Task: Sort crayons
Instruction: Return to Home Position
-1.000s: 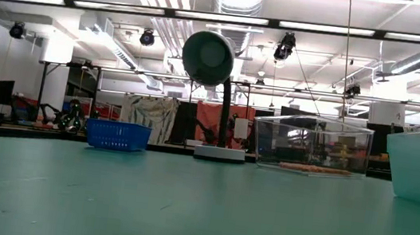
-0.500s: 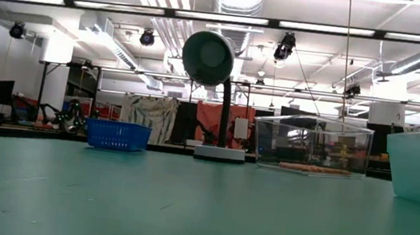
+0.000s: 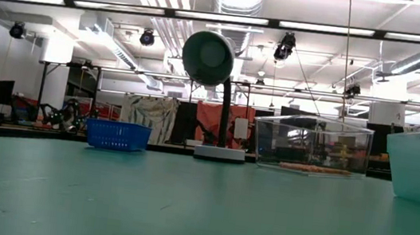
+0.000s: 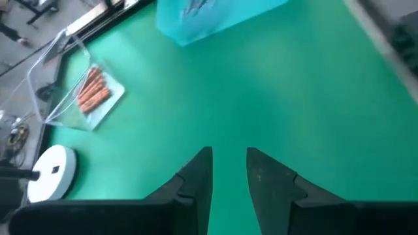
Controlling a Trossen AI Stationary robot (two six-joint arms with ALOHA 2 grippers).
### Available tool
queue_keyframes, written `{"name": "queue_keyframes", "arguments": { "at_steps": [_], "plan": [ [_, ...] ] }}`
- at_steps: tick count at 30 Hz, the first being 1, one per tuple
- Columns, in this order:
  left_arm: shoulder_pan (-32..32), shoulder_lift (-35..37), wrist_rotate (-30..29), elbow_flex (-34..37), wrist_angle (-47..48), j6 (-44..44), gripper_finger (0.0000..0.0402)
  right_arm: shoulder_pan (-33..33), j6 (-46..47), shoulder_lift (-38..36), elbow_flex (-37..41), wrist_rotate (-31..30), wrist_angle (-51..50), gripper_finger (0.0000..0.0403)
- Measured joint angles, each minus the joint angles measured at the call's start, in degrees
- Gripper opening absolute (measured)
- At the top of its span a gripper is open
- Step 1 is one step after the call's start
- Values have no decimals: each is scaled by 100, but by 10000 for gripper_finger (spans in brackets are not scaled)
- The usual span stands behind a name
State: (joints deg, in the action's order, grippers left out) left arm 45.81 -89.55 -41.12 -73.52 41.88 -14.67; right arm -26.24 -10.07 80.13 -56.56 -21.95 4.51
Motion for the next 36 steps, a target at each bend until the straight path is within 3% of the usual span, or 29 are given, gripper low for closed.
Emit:
{"name": "queue_keyframes", "arguments": {
  "at_steps": [6, 15, 22, 36],
  "plan": [
    [-446, 572, 110, 1097, -1277, 596, 77, 1, 54, -901, 1029, -11, 523, 155],
    [-1003, 2276, 523, 3096, -3344, 1284, 77, 0, 540, -1906, 1786, -10, 581, 153],
    [-1203, 3791, 580, 4180, -3981, 1679, 76, 0, -2, -2455, 2392, 290, 1406, 148],
    [-1332, 6255, 577, 5597, -4232, 1733, 76, 0, 193, -4071, 3478, 293, 1431, 148]
  ]
}}
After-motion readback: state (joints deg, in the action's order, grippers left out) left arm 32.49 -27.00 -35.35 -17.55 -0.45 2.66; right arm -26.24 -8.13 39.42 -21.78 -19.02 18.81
